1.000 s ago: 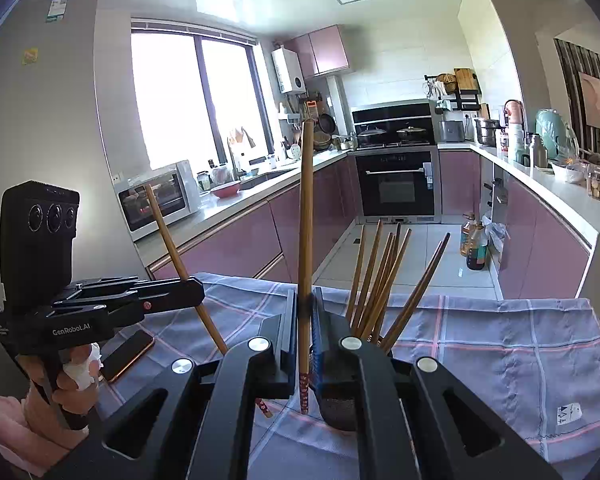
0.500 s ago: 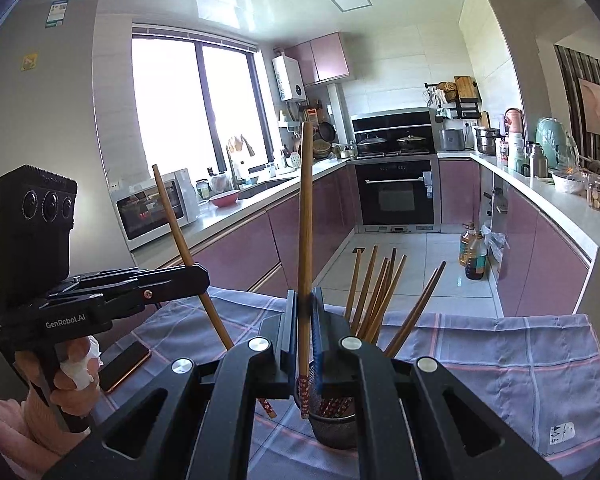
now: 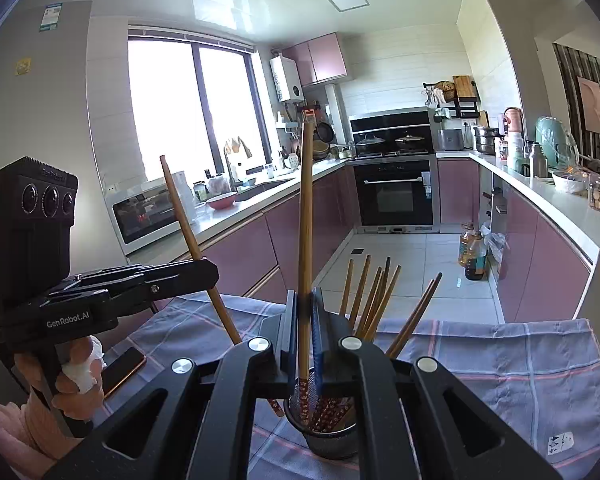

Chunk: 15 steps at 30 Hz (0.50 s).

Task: Organize utensils
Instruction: 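Lower both chopsticks into the mesh cup, pushing them down among the others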

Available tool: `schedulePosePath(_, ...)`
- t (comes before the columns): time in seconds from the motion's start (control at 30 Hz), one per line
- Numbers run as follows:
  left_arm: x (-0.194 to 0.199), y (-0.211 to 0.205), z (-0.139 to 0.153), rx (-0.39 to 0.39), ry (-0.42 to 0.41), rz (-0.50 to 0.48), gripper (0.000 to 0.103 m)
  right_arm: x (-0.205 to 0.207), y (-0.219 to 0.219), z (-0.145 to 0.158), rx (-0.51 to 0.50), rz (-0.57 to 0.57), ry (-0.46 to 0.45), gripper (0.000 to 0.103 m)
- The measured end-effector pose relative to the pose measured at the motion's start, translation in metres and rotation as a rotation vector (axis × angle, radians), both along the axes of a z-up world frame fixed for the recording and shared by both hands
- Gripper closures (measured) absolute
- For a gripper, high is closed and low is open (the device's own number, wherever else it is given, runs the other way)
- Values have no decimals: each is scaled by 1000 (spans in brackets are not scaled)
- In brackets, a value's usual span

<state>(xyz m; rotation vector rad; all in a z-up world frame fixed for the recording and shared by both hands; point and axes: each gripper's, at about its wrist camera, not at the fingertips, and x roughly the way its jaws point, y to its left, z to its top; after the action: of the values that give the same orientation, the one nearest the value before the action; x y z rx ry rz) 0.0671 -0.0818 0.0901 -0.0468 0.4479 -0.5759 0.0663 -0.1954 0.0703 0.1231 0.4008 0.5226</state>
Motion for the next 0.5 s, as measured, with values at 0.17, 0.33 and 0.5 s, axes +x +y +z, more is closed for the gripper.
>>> schedulePosePath(0.17, 1, 0, -3, 15, 8, 6, 96, 6, 0, -2, 3, -6, 12, 97)
schedulePosePath(0.33, 4, -2, -7, 30, 25, 7, 96, 10, 1, -7, 2, -8, 30, 97)
schedulePosePath(0.5, 11, -2, -8, 42, 41, 12, 95, 15, 2, -11, 2, -10, 49, 97)
